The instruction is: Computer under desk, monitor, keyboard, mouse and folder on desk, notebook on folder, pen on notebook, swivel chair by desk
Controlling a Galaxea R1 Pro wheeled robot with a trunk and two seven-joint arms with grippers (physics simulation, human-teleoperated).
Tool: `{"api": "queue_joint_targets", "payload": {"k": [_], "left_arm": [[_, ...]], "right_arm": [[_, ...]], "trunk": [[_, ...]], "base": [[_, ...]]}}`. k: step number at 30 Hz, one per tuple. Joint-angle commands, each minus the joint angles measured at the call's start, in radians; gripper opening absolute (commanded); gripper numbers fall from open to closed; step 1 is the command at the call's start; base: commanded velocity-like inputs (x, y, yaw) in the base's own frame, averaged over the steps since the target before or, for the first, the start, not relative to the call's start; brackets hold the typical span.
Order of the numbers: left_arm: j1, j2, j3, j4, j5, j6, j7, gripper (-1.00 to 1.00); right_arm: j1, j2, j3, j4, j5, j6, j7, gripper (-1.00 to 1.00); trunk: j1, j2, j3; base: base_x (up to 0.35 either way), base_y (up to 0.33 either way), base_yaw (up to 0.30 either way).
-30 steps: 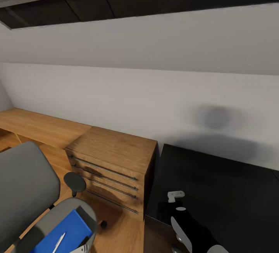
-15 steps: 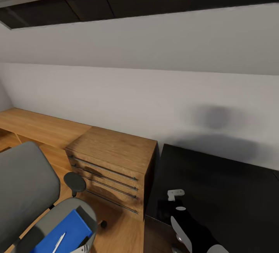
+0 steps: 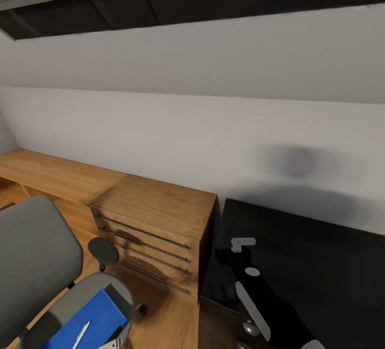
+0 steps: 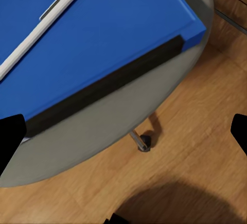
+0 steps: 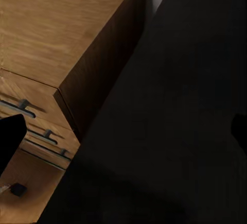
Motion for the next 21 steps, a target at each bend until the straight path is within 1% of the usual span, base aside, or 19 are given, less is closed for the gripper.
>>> {"api": "queue_joint_targets", "payload": {"k": [1,6,8,14,18,21], "left_arm": [[-0.001,0.000,-0.002,0.000,0.010,-0.006,0.003,1.00],[-0.001,0.000,-0.003,0.000,0.010,-0.007,0.004,1.00],[-0.001,-0.001,-0.003,0.000,0.009,-0.007,0.004,1.00],[-0.001,0.000,-0.005,0.001,0.009,-0.007,0.004,1.00],[-0.001,-0.001,-0.006,0.001,0.009,-0.007,0.004,1.00],[-0.001,-0.001,-0.007,0.002,0.009,-0.007,0.004,1.00]], "right_arm": [[0.016,-0.004,0.003,-0.033,-0.007,0.004,-0.011,1.00],[0.025,-0.003,0.003,-0.054,-0.008,-0.002,-0.011,1.00],[0.026,0.000,0.003,-0.065,-0.010,-0.005,-0.012,1.00],[0.027,0.001,0.003,-0.070,-0.010,-0.005,-0.013,1.00],[0.027,-0.003,-0.001,-0.070,-0.010,-0.006,-0.013,1.00],[0.027,-0.005,-0.002,-0.068,-0.010,-0.006,-0.013,1.00]], "trunk": [[0.000,-0.001,-0.001],[0.000,-0.001,-0.001],[0.000,-0.001,-0.001],[0.000,-0.001,-0.001],[0.000,-0.001,-0.001],[0.000,-0.001,-0.001]], "base": [[0.000,0.000,0.000],[0.000,0.000,0.000],[-0.130,0.000,0.000],[-0.260,0.000,0.000],[-0.320,0.000,-0.006],[-0.329,0.000,-0.145]]}}
